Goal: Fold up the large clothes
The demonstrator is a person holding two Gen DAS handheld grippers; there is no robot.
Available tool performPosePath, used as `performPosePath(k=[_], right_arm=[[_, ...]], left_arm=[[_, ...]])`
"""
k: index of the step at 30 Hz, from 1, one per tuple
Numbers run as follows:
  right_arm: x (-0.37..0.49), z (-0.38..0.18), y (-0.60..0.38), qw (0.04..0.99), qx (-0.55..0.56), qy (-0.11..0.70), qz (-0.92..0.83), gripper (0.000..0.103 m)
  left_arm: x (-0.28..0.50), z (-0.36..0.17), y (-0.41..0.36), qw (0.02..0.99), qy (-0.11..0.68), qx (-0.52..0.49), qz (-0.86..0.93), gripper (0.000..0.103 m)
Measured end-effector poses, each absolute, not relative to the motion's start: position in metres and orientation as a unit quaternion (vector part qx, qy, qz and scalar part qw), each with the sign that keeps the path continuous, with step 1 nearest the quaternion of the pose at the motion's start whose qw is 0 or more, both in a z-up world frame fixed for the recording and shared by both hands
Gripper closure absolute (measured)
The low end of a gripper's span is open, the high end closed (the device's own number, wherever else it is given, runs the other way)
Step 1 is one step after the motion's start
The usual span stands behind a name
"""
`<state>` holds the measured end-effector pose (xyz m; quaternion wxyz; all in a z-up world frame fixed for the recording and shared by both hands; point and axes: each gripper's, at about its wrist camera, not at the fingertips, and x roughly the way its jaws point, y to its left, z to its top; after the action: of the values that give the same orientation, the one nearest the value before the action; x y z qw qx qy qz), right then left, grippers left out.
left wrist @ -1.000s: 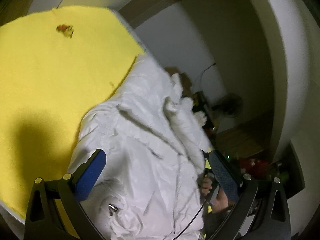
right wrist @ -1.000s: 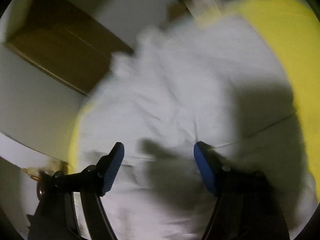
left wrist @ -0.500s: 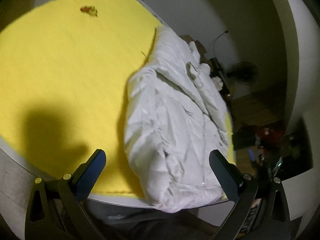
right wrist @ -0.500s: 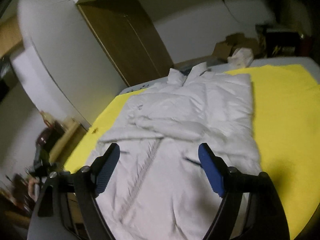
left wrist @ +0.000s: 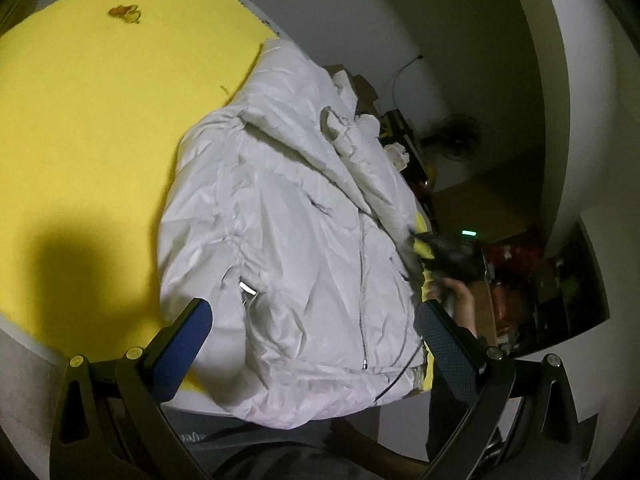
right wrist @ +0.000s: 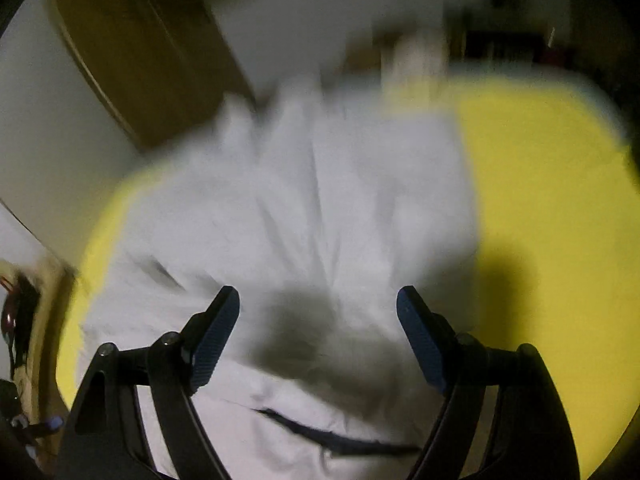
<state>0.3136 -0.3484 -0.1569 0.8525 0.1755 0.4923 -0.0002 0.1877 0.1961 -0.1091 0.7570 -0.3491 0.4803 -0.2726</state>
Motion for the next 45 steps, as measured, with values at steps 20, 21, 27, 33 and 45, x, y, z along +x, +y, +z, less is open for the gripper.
performPosePath(k=[20, 21, 27, 33, 45], right_arm=[[0.406, -0.141, -0.224, 0.880, -0.058, 0.461, -0.099, 0.020], [0.412, -0.139, -0.218, 0.886, -0.058, 0.450, -0.094, 0.016], [0.443, -0.190, -0.215, 0.834, -0.065, 0.546, -0.037, 0.010], [0.311, -0.120, -0.258, 0.870, 0.011, 0.491, 0.034, 0.010], [0.080, -0.158, -0.401, 0.813, 0.334, 0.467, 0.095, 0.010]], left_arm=[[0.196, -0.108, 0.197, 0.777, 0.465, -0.330, -0.268, 0.000], [0.199, -0.109, 0.197, 0.779, 0.465, -0.328, -0.265, 0.000], [0.212, -0.116, 0.205, 0.746, 0.487, -0.363, -0.271, 0.000], [0.203, -0.131, 0.225, 0.721, 0.528, -0.351, -0.281, 0.000], [0.210, -0.160, 0.195, 0.679, 0.553, -0.344, -0.340, 0.000]])
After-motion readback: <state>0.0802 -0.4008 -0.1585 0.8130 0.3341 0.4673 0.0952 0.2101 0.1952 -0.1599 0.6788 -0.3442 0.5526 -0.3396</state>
